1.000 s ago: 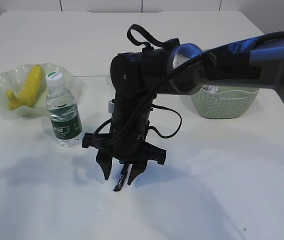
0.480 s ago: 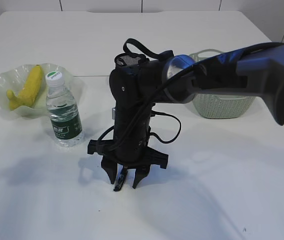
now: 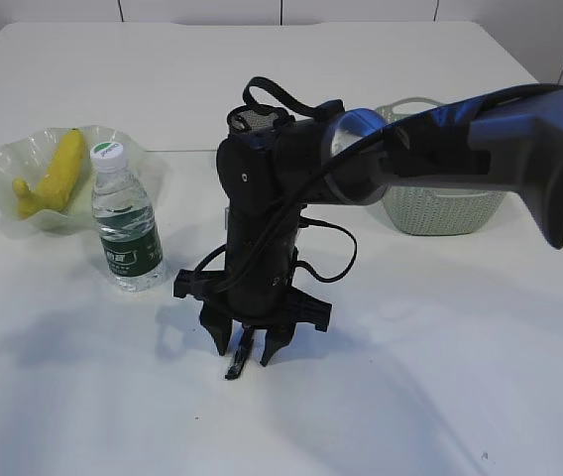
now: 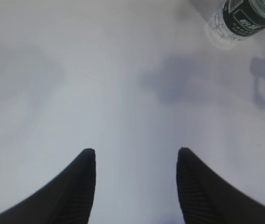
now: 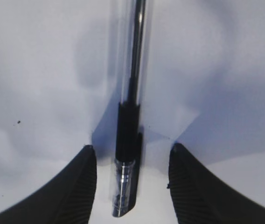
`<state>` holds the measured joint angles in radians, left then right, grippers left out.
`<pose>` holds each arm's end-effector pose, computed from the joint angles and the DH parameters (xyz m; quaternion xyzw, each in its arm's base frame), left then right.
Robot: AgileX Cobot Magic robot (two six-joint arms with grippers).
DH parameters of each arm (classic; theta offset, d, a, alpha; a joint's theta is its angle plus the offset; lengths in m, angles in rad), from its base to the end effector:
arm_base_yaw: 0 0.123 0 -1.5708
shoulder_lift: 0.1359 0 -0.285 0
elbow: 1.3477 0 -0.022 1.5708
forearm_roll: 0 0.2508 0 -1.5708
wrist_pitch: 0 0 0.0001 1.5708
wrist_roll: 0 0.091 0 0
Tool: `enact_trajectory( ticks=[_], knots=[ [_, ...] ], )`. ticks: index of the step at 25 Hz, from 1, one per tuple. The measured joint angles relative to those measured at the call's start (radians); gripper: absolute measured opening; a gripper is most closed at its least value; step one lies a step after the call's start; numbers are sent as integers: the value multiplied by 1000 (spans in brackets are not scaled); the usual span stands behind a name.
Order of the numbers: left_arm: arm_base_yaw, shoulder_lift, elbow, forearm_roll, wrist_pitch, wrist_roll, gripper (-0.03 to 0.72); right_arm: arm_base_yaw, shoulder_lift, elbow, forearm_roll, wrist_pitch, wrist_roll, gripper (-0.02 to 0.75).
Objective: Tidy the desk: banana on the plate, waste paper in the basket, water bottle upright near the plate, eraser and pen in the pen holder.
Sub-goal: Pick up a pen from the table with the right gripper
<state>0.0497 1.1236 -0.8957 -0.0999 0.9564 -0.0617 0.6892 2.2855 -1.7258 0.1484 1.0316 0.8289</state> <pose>0.2057 0.0028 0.3003 -0.0724 0.9683 -0.0478 0.2341 0.3430 0.2976 0.1264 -0.1054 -0.9918 -0.0699 0.0205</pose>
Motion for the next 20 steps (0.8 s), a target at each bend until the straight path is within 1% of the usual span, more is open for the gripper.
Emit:
enact_trajectory(
  ticks=[20],
  knots=[
    [0,0,0,0,-2,0,391,0,6,-5,-12,-12,5,376]
  ],
)
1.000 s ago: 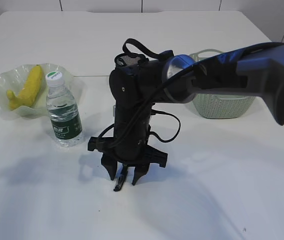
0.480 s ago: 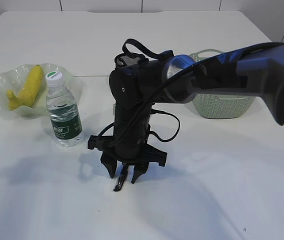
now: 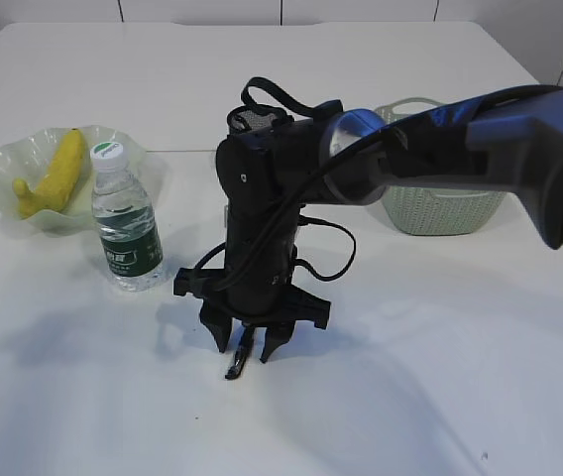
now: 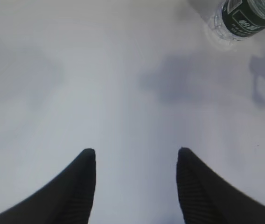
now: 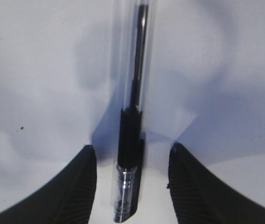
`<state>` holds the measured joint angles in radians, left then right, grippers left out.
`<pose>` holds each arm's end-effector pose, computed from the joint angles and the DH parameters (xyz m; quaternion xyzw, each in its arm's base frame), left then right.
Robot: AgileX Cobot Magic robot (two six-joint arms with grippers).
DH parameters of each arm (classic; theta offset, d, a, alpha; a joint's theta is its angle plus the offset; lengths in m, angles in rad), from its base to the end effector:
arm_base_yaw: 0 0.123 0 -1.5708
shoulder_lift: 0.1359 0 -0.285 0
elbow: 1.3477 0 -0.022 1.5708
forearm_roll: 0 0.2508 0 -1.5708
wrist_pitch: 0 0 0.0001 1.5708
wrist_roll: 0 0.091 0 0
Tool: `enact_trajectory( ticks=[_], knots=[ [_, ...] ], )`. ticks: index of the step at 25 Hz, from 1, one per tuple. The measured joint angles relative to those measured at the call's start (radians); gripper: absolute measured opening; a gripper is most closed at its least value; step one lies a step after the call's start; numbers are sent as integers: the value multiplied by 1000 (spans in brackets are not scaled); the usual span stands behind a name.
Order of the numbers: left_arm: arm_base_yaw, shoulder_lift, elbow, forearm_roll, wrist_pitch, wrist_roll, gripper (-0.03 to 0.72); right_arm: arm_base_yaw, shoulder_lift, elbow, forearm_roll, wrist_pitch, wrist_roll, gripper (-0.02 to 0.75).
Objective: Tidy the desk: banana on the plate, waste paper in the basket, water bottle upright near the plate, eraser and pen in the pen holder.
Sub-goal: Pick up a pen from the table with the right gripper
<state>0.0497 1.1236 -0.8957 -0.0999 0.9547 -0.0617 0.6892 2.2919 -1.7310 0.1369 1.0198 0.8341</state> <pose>0.2058 0.0028 0.3003 -0.0725 0.9681 -0.0478 0.2349 0.3451 0.2981 0.1247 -0.1056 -0.9919 -0.0697 0.0132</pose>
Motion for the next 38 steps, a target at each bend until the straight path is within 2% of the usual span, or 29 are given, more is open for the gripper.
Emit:
enact_trajectory(
  ticks=[6,11,22,30,34,38],
  knots=[
    [0,0,0,-1,0,0,391,0,0,-1,-4,4,0,372],
    [0,0,0,-1,-3,0,391,0,2,-1,-7,21,0,322],
    [0,0,0,-1,-8,0,391,0,2,-1,14,28,0,304],
    [0,0,0,-1,-8,0,391,0,2,-1,33,28,0,114],
    [0,0,0,-1,-8,0,391,0,2,-1,37,28,0,72],
    [0,0,0,-1,-8,0,391,0,2,-2,38,43,-10,67]
  ],
)
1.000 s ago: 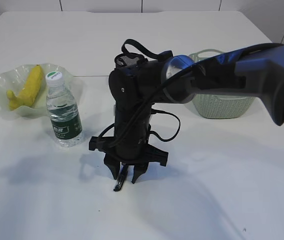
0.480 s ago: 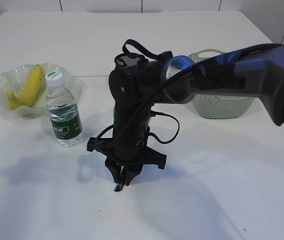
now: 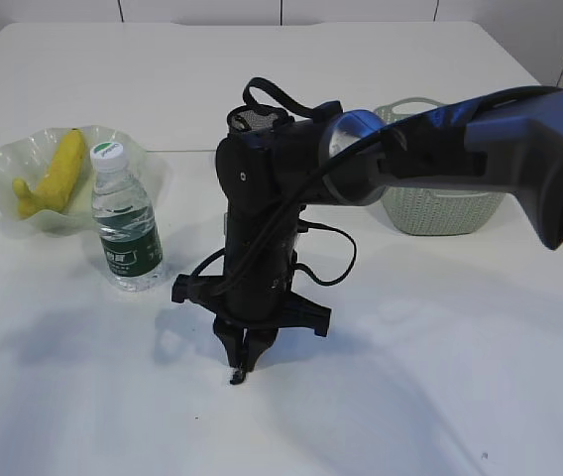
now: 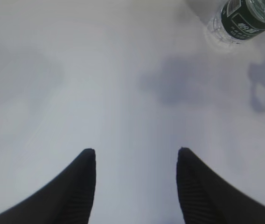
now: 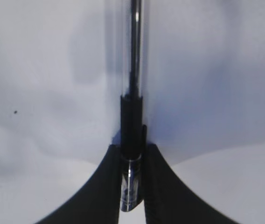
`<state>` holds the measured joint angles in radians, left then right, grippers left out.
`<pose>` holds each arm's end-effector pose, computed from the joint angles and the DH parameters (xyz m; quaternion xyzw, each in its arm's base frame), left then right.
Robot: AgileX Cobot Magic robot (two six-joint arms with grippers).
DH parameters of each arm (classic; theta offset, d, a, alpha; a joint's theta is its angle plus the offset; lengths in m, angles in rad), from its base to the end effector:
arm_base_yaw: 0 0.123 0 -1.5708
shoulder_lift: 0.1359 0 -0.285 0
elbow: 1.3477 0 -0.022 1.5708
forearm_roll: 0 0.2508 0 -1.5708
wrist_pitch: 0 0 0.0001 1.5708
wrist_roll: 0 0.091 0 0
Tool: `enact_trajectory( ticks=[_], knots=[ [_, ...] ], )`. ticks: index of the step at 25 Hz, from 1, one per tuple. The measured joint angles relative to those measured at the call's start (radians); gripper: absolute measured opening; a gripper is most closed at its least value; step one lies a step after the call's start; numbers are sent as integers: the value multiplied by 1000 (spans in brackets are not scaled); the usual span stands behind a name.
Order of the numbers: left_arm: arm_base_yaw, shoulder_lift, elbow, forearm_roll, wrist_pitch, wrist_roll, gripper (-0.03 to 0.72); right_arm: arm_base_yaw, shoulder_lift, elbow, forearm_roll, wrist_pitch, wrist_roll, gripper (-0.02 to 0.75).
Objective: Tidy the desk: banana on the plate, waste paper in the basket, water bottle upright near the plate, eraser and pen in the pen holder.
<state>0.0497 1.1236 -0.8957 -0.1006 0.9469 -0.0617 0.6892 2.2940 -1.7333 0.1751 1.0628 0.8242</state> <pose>0.2065 0.0028 0.3007 -0.0727 0.9672 -0.0481 0.2387 0.3405 0.2985 0.1245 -0.1083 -0.9910 -0.0679 0.0404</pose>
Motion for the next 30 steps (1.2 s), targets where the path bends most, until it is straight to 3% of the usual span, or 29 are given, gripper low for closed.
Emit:
enact_trajectory(
  ticks=[8,18,30],
  knots=[
    [0,0,0,-2,0,0,391,0,2,-12,-42,127,-180,67],
    [0,0,0,-2,0,3,385,0,-113,-5,-152,145,-376,65],
    [0,0,0,-2,15,4,376,0,-343,193,-185,147,-507,65]
  ],
)
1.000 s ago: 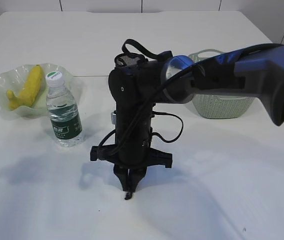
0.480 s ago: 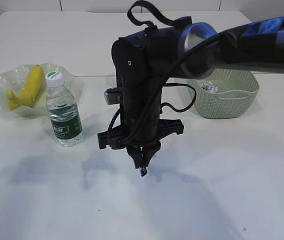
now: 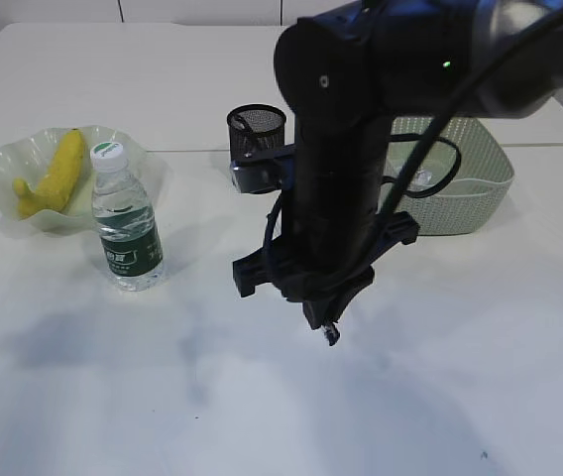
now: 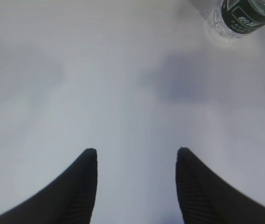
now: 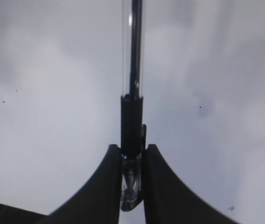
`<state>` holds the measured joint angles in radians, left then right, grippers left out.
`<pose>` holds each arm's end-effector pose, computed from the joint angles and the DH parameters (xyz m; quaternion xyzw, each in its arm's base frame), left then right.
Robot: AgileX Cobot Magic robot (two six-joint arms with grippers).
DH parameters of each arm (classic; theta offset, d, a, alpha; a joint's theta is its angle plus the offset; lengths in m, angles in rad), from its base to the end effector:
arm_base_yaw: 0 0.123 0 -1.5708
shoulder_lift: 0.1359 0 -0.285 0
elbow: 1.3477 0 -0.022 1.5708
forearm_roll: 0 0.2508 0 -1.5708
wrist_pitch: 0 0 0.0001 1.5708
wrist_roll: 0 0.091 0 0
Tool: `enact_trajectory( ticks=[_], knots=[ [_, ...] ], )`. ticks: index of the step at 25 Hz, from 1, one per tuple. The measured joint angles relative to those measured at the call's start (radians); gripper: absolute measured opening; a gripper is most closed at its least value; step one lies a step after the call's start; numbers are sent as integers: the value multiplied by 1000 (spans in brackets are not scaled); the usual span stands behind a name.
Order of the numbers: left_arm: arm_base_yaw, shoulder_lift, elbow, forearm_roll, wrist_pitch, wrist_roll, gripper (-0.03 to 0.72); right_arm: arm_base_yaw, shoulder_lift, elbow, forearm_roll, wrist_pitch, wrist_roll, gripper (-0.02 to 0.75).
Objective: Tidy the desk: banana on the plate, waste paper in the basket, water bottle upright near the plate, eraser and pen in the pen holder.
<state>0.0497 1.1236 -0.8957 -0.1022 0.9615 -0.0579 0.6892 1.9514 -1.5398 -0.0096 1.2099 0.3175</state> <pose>0.2053 0.0026 0.3001 -0.0709 0.9690 -0.0485 0.2317 0.3005 0.2465 0.2208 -0.1863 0.9823 0.0048 0.0182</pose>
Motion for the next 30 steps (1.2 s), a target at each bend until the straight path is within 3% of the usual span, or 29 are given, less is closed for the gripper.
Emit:
enact_trajectory(
  ticks=[19,23,30],
  knots=[
    [0,0,0,-160,17,130,370,4,-486,234,166,21,-250,64],
    [-53,0,0,-163,17,140,370,5,-530,297,179,25,-261,64],
    [-242,0,0,-163,-22,142,370,5,-535,306,214,25,-306,64]
  ],
)
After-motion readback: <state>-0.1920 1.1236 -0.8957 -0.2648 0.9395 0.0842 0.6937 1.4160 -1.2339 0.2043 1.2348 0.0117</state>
